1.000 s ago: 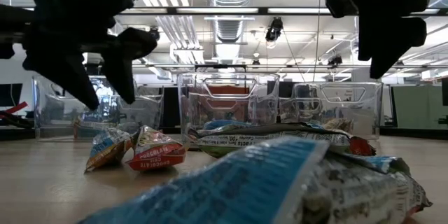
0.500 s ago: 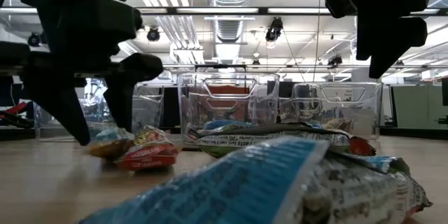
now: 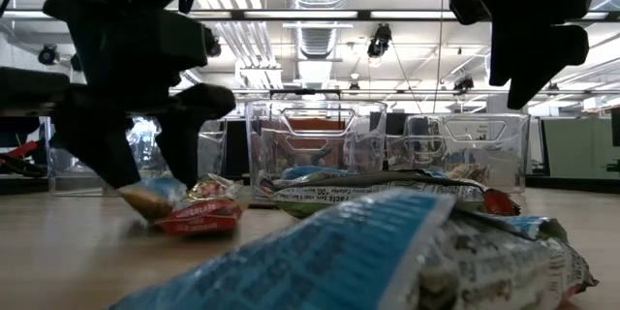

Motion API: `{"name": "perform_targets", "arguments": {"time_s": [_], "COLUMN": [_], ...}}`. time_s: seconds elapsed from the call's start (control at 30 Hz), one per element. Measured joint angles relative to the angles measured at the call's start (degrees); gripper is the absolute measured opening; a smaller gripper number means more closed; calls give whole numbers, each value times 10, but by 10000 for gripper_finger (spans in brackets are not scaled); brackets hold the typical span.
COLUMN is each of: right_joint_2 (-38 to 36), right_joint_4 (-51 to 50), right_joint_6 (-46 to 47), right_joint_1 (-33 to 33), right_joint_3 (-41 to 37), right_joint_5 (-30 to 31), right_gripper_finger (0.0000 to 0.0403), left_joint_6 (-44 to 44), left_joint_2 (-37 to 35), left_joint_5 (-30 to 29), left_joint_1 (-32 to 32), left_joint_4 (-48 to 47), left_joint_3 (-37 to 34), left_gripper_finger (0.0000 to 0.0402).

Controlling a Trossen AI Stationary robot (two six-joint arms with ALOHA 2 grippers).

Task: Pick and place Granola Bars by type
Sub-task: Put the yellow granola bar into the right transparent bin

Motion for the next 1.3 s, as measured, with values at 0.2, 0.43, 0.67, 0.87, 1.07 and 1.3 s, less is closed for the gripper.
{"name": "perform_targets", "arguments": {"time_s": [0.2,0.43,0.67,0.87,1.07,1.3], "right_joint_2": [0,0,0,0,0,0], "right_joint_4": [0,0,1,25,143,287], "right_joint_6": [0,-11,-18,-23,-105,-249], "right_joint_1": [1,1,1,1,-15,-44], "right_joint_3": [0,0,0,-1,-1,1], "right_joint_5": [-1,-1,0,15,30,31], "right_gripper_finger": [266,265,256,247,244,242], "left_joint_6": [-17,-92,-186,-315,-458,-558], "left_joint_2": [29,29,14,-35,-111,-194], "left_joint_5": [29,58,87,163,282,272], "left_joint_1": [0,-1,-3,-3,-3,13], "left_joint_4": [-2,-37,-66,-93,-68,55], "left_joint_3": [18,37,38,38,37,37], "left_gripper_finger": [197,184,122,67,44,42]}}
